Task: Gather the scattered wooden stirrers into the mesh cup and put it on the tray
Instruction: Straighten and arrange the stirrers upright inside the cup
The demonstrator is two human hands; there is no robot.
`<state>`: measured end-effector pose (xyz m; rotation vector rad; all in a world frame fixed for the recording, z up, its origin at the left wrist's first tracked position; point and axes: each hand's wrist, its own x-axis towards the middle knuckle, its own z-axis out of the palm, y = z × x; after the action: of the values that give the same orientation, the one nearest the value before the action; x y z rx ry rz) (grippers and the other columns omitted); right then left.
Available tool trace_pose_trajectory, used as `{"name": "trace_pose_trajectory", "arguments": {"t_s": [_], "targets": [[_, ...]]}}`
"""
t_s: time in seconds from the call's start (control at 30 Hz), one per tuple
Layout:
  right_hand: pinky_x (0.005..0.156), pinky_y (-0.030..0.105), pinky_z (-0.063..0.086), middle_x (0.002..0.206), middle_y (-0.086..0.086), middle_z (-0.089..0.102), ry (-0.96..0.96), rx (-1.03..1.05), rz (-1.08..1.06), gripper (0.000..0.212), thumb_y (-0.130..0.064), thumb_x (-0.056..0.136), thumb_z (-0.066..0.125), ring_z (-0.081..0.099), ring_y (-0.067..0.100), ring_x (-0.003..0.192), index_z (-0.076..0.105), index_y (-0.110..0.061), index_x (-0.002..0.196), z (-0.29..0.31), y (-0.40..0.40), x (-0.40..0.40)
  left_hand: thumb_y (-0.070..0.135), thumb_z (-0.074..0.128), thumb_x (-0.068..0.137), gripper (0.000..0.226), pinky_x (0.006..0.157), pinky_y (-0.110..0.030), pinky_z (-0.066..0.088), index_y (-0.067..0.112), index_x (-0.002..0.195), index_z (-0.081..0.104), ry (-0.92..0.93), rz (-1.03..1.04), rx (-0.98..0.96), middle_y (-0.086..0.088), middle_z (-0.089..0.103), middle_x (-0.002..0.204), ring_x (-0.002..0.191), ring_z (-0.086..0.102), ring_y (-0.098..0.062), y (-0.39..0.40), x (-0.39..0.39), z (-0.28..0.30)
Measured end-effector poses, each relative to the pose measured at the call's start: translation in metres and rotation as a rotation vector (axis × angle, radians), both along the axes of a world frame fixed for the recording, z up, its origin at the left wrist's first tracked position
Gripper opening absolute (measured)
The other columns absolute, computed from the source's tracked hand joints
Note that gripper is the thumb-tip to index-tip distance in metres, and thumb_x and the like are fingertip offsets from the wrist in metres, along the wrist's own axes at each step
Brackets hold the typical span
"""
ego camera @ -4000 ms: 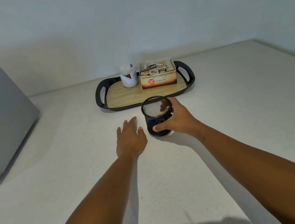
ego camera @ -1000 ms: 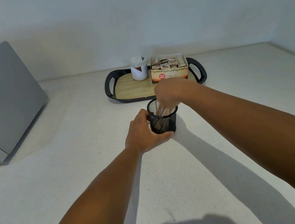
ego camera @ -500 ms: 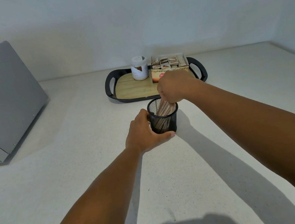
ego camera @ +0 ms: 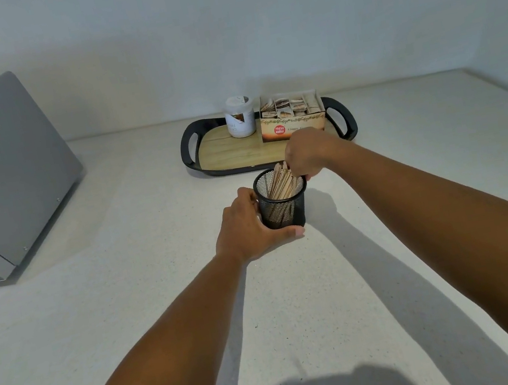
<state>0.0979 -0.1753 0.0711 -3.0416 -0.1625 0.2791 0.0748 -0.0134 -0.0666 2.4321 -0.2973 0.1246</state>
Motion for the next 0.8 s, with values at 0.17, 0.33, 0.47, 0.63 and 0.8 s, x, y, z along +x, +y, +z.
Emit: {"name": "trace_pose_trajectory", "arguments": {"t_s": [0.17,0.33,0.47,0.63,0.8], "targets": [[0.085,0.026,0.048,0.116,0.003,0.068,-0.102,0.088,0.114,0.031,-0.003,0.090,0.057,0.060,0.019,0.107,0.073,-0.016,0.113,-0.004,-0.002,0.001,0.095,0.067,0.045,0.118,0.095,-0.033,0.056,0.033,0.140,0.036,-0.026,-0.079,-0.060,0.011,0.057,0.136,0.120,0.057,-0.013,0.000,0.001,-0.003],[0.084,0.024,0.049,0.114,0.002,0.070,-0.157,0.237,0.129,0.032,0.004,0.086,0.061,0.062,0.017,0.109,0.074,-0.014,0.109,-0.007,-0.004,-0.001,0.086,0.071,0.054,0.105,0.087,-0.021,0.052,0.029,0.140,0.048,-0.065,-0.114,-0.044,0.006,0.064,0.130,0.110,0.059,-0.009,-0.002,-0.001,-0.001],[0.093,0.023,0.044,0.123,0.005,0.067,-0.218,0.301,0.093,0.032,0.001,0.089,0.059,0.058,0.018,0.118,0.072,-0.011,0.116,-0.005,-0.008,0.003,0.090,0.068,0.053,0.106,0.088,-0.029,0.059,0.031,0.138,0.050,-0.078,-0.106,-0.034,0.008,0.066,0.126,0.109,0.062,-0.013,-0.001,-0.001,-0.002],[0.100,0.025,0.041,0.127,0.004,0.066,-0.214,0.310,0.142,0.029,-0.008,0.091,0.061,0.056,0.017,0.122,0.070,-0.012,0.119,-0.005,-0.005,0.004,0.096,0.064,0.048,0.111,0.088,-0.034,0.061,0.034,0.138,0.046,-0.054,-0.086,-0.043,0.011,0.064,0.127,0.112,0.062,-0.013,-0.002,0.000,-0.002],[0.080,0.019,0.039,0.118,0.003,0.069,-0.235,0.300,0.255,0.024,-0.017,0.093,0.063,0.057,0.013,0.106,0.073,-0.013,0.115,-0.012,0.001,0.002,0.096,0.065,0.047,0.112,0.088,-0.035,0.060,0.034,0.138,0.045,-0.040,-0.081,-0.062,0.011,0.064,0.128,0.113,0.063,-0.014,-0.003,0.000,-0.003]]}}
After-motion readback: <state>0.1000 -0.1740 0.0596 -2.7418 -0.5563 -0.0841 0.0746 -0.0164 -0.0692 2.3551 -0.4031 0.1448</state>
